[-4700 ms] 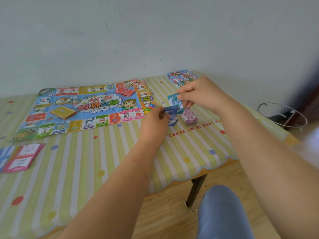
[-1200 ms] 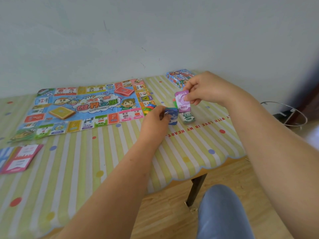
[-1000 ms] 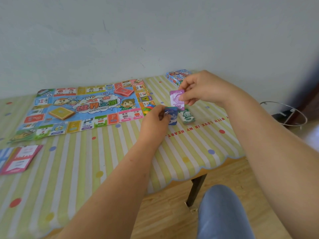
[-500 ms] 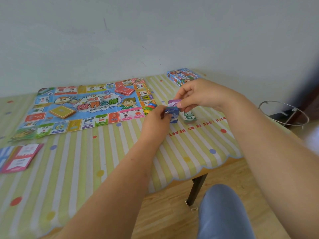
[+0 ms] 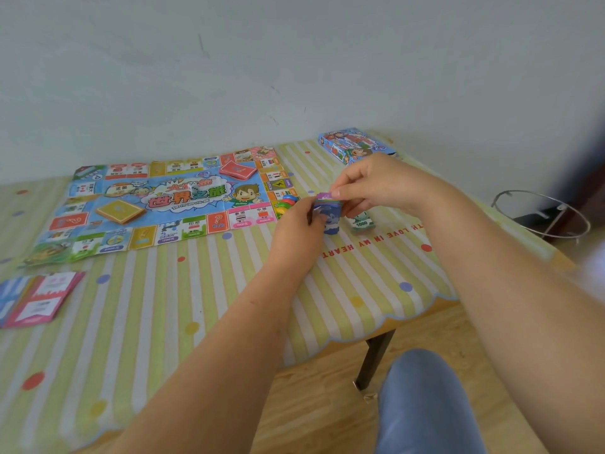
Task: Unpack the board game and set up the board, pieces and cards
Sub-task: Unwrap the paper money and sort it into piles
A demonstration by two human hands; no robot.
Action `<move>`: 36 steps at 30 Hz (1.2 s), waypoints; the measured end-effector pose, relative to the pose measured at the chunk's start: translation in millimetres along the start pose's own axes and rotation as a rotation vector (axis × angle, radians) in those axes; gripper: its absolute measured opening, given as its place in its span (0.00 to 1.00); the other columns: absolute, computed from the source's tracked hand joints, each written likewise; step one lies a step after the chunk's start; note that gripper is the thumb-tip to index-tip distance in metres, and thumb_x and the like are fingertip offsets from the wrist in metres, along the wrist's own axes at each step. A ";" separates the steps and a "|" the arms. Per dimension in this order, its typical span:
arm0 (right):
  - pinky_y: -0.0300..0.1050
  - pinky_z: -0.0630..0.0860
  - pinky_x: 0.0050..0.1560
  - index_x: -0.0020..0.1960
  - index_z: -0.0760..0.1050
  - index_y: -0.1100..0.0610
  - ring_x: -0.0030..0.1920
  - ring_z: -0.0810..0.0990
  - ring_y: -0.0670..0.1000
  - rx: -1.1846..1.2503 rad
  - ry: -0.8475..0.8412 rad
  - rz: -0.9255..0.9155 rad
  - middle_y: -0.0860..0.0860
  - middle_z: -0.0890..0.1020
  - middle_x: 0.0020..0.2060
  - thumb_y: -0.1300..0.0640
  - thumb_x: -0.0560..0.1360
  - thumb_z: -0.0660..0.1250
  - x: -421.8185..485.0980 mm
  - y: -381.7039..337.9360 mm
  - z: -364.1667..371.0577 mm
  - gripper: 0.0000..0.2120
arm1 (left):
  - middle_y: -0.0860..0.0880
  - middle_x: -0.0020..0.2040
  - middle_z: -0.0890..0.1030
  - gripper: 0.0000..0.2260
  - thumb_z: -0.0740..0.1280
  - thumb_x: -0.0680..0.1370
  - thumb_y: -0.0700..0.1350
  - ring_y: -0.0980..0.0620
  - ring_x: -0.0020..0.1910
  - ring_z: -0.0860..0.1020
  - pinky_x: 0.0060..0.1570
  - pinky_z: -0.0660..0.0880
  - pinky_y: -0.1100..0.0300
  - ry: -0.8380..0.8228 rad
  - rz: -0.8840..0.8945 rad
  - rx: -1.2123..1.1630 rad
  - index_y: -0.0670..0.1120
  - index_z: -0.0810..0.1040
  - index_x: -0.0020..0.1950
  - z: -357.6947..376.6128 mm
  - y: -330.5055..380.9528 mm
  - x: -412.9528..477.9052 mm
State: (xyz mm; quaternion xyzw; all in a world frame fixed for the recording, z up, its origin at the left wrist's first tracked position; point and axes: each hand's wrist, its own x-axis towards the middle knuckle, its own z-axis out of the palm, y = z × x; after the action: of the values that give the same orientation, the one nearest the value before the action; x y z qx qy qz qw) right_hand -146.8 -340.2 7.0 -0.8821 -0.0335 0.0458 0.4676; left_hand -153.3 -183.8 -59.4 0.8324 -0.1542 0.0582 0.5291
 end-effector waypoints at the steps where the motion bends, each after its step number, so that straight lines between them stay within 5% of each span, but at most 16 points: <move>1: 0.43 0.83 0.44 0.51 0.81 0.62 0.41 0.86 0.53 0.007 0.006 0.002 0.57 0.86 0.42 0.61 0.76 0.69 0.0 0.4 -1.1 0.06 | 0.50 0.49 0.80 0.12 0.59 0.81 0.40 0.53 0.46 0.76 0.35 0.67 0.76 0.002 0.002 0.000 0.47 0.77 0.61 0.8 -0.9 0.9; 18: 0.42 0.82 0.43 0.50 0.82 0.61 0.40 0.86 0.52 0.025 0.009 -0.002 0.56 0.85 0.41 0.62 0.76 0.69 -1.1 -0.3 -2.6 0.05 | 0.50 0.47 0.79 0.08 0.58 0.81 0.41 0.53 0.42 0.75 0.31 0.68 0.71 0.001 -0.050 0.007 0.45 0.75 0.57 1.6 0.9 -0.4; 23: 0.41 0.77 0.41 0.47 0.83 0.56 0.38 0.81 0.47 -0.371 0.165 0.006 0.47 0.83 0.36 0.59 0.74 0.69 2.7 7.8 -12.6 0.05 | 0.49 0.46 0.78 0.07 0.59 0.81 0.42 0.52 0.41 0.74 0.33 0.67 0.68 0.001 -0.062 0.043 0.44 0.75 0.55 1.3 1.1 -0.7; 29: 0.39 0.72 0.36 0.52 0.84 0.52 0.40 0.78 0.46 -0.669 0.055 0.089 0.45 0.82 0.40 0.54 0.70 0.74 0.9 9.9 -9.6 0.11 | 0.48 0.48 0.79 0.07 0.59 0.81 0.42 0.50 0.44 0.76 0.37 0.69 0.65 0.002 -0.073 0.041 0.44 0.75 0.56 1.0 2.7 -0.7; 32: 0.46 0.78 0.48 0.54 0.83 0.56 0.47 0.82 0.53 -0.796 0.005 0.132 0.54 0.84 0.47 0.49 0.69 0.75 2.3 9.9 -4.5 0.17 | 0.50 0.47 0.79 0.07 0.59 0.81 0.42 0.51 0.44 0.75 0.36 0.68 0.67 0.004 -0.073 0.050 0.44 0.75 0.56 0.4 2.7 -0.8; 36: 0.48 0.79 0.51 0.55 0.82 0.58 0.48 0.82 0.54 -0.842 -0.025 0.175 0.54 0.84 0.49 0.46 0.67 0.76 4.7 7.1 -2.4 0.21 | 0.51 0.47 0.78 0.08 0.59 0.81 0.42 0.53 0.42 0.74 0.32 0.66 0.73 0.009 -0.069 0.046 0.45 0.76 0.57 0.6 2.1 -0.4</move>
State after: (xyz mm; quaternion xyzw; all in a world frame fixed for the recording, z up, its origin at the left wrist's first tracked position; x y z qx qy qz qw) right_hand -141.7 -345.7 2.2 -0.9949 0.0200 0.0785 0.0606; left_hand -154.4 -185.1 -58.0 0.8489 -0.1215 0.0470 0.5123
